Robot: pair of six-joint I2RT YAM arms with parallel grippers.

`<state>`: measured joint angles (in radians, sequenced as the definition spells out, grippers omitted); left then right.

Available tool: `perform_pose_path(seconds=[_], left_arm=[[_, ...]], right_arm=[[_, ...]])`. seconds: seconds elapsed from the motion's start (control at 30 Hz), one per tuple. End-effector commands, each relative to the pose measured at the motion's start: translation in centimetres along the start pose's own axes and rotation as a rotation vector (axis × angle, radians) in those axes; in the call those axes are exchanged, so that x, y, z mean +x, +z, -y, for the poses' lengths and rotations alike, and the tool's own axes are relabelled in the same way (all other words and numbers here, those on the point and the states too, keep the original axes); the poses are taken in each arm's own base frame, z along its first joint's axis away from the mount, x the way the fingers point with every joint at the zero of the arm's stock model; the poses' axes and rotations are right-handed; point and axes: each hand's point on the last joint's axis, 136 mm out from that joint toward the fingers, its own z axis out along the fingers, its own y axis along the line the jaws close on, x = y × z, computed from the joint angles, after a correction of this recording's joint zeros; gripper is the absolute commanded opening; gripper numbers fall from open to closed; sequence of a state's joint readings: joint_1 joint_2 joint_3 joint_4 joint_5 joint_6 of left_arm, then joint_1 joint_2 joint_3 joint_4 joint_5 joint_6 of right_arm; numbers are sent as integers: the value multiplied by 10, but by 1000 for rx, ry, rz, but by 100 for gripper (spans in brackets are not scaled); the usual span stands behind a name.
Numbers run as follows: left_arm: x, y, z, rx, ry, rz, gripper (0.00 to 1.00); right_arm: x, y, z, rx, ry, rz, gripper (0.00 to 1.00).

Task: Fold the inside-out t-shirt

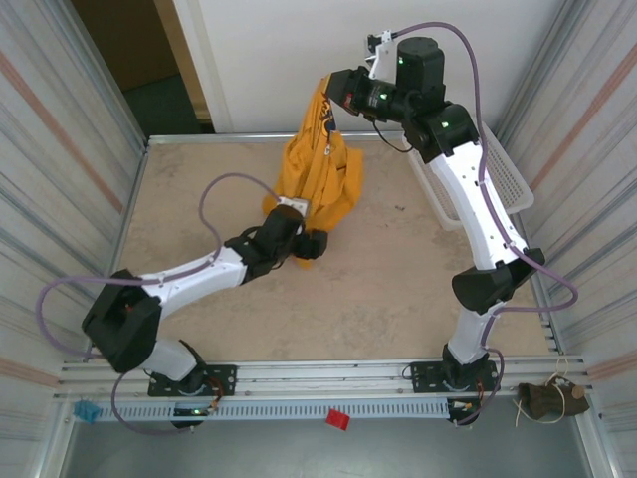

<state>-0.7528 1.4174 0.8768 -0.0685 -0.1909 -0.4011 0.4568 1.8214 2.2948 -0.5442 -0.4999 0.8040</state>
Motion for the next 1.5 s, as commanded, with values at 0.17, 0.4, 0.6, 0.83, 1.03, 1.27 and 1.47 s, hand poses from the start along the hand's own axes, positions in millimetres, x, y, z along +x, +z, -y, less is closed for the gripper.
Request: perform_pose_path(seconds=[0.17, 0.4, 0.6, 0.83, 1.03, 1.27, 1.47], left_arm=[[-99, -112, -19, 38, -100, 287, 86], [-203, -142, -1, 176, -55, 440, 87], [-239, -108, 11, 223, -26, 418, 88], [-239, -69, 35, 405, -73, 368, 90], [-250, -71, 66, 616, -101, 395, 89], [-256, -72, 86, 754, -114, 377, 12], [-270, -103, 46, 639, -156, 479, 0]], right_arm=[[-11, -39, -39, -206, -111, -7, 0], [-7, -59, -61, -337, -168, -81, 0], [-14, -62, -58, -335, -158, -75, 0], [-13, -58, -55, -342, -143, -87, 0], [-11, -51, -47, -333, -129, -99, 0], [-13, -49, -34, -314, -114, -101, 0], [-40, -78, -12, -263, -90, 2, 0]])
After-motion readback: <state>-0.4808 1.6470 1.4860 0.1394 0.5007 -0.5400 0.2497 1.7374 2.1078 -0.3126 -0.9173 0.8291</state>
